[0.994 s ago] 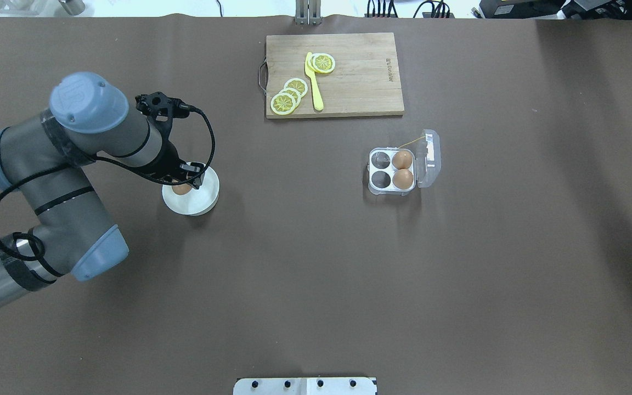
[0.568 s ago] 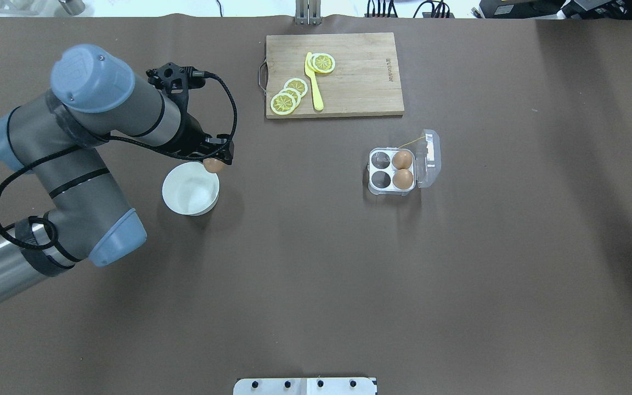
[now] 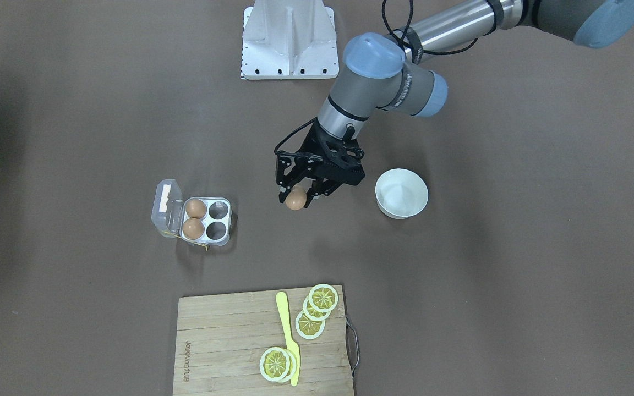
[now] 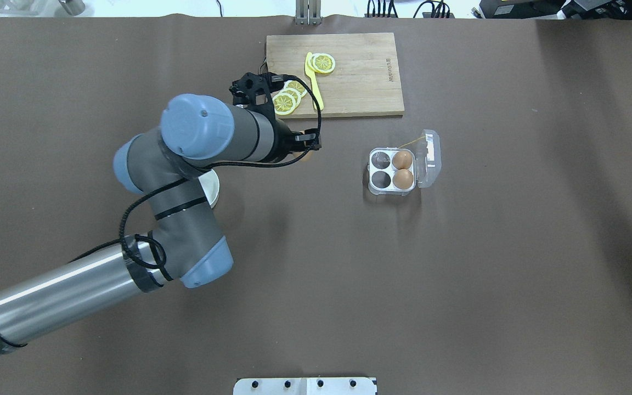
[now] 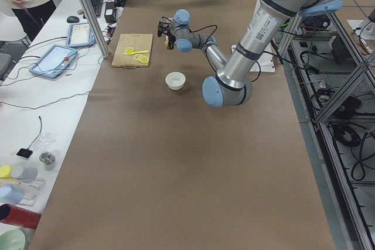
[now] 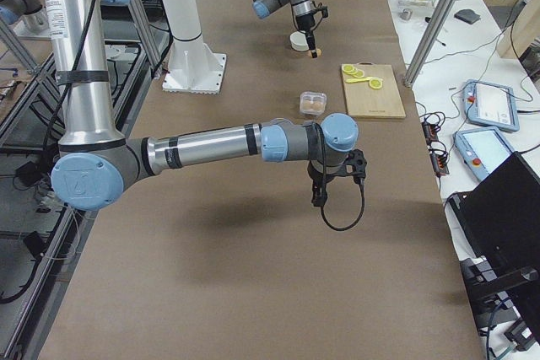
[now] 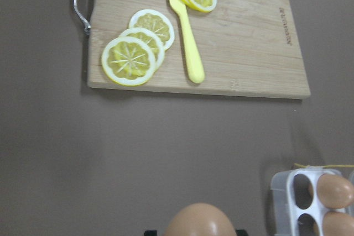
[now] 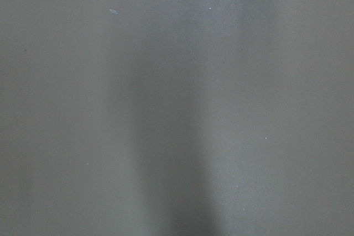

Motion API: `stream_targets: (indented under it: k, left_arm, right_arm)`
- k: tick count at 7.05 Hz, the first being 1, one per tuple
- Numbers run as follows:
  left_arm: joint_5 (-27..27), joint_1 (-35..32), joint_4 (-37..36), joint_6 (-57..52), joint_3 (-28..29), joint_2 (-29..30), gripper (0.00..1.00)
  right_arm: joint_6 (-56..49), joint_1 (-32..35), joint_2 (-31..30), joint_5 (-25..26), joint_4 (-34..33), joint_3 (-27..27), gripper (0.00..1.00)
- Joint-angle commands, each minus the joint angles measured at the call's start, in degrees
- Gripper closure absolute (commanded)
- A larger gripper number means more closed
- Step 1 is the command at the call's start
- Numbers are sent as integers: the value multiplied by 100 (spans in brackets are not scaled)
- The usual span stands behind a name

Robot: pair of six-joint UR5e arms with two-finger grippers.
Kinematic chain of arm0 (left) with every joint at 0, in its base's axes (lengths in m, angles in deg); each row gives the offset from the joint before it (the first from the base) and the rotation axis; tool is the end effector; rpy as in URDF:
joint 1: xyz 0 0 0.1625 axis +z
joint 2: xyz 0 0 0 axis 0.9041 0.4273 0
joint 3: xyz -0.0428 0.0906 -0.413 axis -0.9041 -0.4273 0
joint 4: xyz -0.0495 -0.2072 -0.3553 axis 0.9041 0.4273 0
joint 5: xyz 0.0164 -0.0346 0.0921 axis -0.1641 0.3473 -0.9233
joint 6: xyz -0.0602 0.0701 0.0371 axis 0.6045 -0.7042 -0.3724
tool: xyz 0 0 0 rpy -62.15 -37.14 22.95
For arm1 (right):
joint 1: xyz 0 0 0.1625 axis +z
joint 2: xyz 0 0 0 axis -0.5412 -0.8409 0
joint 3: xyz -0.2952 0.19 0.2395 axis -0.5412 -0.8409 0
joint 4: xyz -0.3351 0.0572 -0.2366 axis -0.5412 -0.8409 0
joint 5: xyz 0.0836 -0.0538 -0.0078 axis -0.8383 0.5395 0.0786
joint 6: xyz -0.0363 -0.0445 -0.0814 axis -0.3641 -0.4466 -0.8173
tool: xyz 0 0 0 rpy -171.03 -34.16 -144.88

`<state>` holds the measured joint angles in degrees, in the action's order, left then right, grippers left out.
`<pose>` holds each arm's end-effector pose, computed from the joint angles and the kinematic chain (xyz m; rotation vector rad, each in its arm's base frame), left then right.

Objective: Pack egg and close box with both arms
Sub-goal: 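Lift the egg with the left gripper and carry it to the egg box, then lower the egg into the empty slot and open the left gripper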

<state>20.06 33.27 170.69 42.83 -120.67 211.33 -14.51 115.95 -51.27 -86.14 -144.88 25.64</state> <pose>0.5630 -0.4884 0.1562 0.4105 1.2529 -0.2155 -0.0067 -0.5248 0.5617 -0.0212 -0.8967 -0.0478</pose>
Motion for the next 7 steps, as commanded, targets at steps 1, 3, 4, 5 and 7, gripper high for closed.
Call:
stream_targets:
  k: [1, 3, 4, 5, 7]
  left_arm:
    - [-984, 435, 585, 187, 1063, 861, 100]
    - [-1591, 665, 709, 153, 1707, 1249, 100]
    - [-1768, 735, 709, 152, 2023, 1495, 100]
    - [-1953, 849, 709, 144, 2157, 1663, 100]
    - [-1981, 876, 718, 135, 2474, 1822, 100]
  right_arm:
    - [286, -179, 40, 6, 9, 51, 0]
    - [374, -277, 76, 15, 9, 51, 0]
    - [383, -303, 84, 6, 9, 51, 0]
    - [418, -330, 85, 6, 9, 60, 0]
    - [542, -339, 128, 6, 9, 60, 0]
